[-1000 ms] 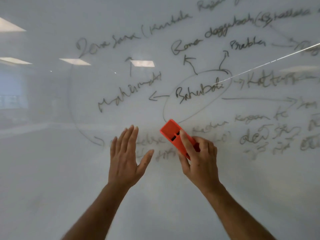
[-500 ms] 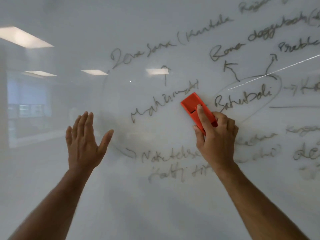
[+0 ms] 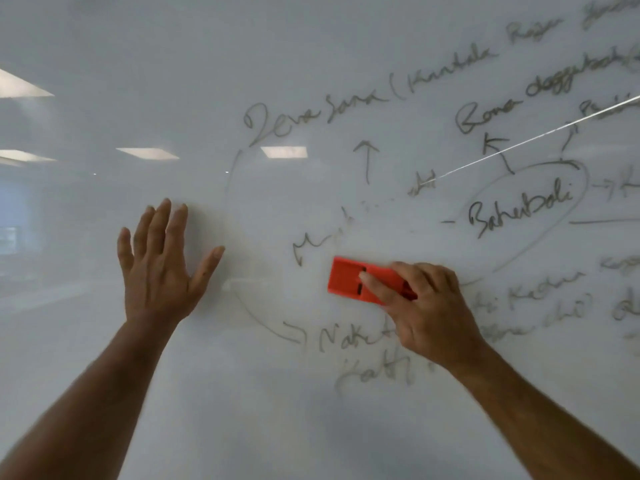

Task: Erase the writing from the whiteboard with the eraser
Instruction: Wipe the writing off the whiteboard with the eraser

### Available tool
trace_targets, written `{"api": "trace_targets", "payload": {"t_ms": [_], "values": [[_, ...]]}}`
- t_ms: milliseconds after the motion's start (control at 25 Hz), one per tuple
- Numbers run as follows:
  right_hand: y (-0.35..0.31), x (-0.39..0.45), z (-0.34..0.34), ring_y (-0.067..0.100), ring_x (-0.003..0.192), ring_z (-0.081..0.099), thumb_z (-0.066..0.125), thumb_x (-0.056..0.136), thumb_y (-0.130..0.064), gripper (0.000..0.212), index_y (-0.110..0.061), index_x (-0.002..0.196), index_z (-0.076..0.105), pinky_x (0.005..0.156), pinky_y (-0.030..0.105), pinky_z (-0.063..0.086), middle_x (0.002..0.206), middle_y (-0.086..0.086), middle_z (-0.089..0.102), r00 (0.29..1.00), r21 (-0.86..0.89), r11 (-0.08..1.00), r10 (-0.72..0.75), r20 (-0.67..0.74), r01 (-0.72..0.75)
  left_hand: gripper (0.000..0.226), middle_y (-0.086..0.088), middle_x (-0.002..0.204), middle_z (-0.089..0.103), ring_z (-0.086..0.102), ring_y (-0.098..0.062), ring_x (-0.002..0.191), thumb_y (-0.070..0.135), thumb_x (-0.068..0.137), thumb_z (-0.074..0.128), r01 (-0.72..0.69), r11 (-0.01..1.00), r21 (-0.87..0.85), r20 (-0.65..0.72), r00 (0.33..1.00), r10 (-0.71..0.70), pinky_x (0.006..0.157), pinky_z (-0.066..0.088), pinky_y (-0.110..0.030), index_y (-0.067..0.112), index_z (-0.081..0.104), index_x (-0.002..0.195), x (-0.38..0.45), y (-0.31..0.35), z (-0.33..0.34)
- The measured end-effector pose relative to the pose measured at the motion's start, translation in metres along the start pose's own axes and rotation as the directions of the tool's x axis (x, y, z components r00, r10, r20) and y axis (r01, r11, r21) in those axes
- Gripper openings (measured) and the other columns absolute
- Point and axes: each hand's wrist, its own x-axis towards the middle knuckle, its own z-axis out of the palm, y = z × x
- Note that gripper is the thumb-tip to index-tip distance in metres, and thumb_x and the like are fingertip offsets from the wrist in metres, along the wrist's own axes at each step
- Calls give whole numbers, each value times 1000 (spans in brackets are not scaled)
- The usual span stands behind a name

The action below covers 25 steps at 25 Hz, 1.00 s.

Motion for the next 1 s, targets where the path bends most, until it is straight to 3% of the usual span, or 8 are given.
{"api": "trace_targets", "payload": {"t_ms": [160, 280, 400, 480, 600, 760, 880, 1000], "values": [[62, 62, -11, 43, 101, 52, 65, 89, -29, 59, -29, 146, 49, 88, 49, 41, 123, 18, 58, 872, 74, 879, 477, -113, -471, 83, -15, 167, 28, 22, -34, 156, 68, 95, 34, 1, 1000, 8, -23, 1000, -1, 122, 12, -59, 13, 33, 157, 21, -6, 5], [44, 113, -4, 42, 100, 53, 70, 87, -25, 62, -29, 146, 51, 86, 46, 41, 121, 18, 59, 834, 172, 838, 540, -112, -519, 79, -10, 170, 21, 15, -31, 158, 65, 97, 32, 12, 1000, 8, -16, 1000, -12, 124, 7, -60, 18, 29, 161, 30, -3, 8], [-42, 69, 13, 35, 94, 57, 66, 84, -21, 62, -33, 144, 51, 86, 43, 42, 122, 11, 63, 1000, 197, 980, -7, 10, 5, 76, -7, 172, 16, 10, -30, 159, 62, 98, 28, 25, 999, -36, -5, 1000, -25, 125, 4, -61, 23, 22, 163, 35, -3, 14], [-83, 10, 14, 27, 100, 52, 62, 80, -27, 71, -38, 148, 42, 91, 43, 41, 127, 4, 59, 882, 210, 887, -446, 153, 412, 75, -5, 173, 11, 6, -28, 160, 62, 99, 26, 22, 999, -45, 17, 1000, -21, 125, 2, -62, 25, 17, 164, 35, -4, 18], [-65, 10, 13, 23, 102, 52, 61, 84, -31, 66, -41, 147, 42, 93, 42, 44, 127, 0, 61, 733, 281, 752, -653, 192, 597, 74, -4, 173, 8, 4, -27, 160, 60, 99, 24, 44, 998, -44, 10, 999, -43, 125, 1, -62, 26, 15, 164, 32, -5, 23], [59, 166, 5, 32, 98, 61, 61, 92, -28, 43, -42, 133, 59, 89, 50, 52, 116, 5, 68, 991, 93, 993, -63, -120, 74, 72, -3, 173, 10, 6, -26, 160, 59, 100, 24, 38, 998, -49, -9, 999, -39, 125, 2, -62, 26, 17, 164, 33, -7, 26], [144, 235, -14, 48, 115, 49, 64, 92, -33, 62, -33, 150, 41, 98, 52, 41, 133, 21, 52, 819, 39, 828, 560, -129, -560, 71, -2, 173, 10, 6, -25, 160, 58, 100, 23, 47, 998, -40, -18, 999, -48, 125, 3, -62, 27, 17, 164, 31, -6, 27], [94, 222, -1, 38, 107, 54, 61, 92, -33, 51, -32, 142, 52, 91, 45, 43, 123, 13, 59, 861, 155, 864, 497, -109, -480, 70, -2, 172, 12, 7, -25, 159, 55, 100, 24, 37, 998, -50, -26, 999, -39, 125, 3, -62, 27, 19, 163, 32, -6, 28]]}}
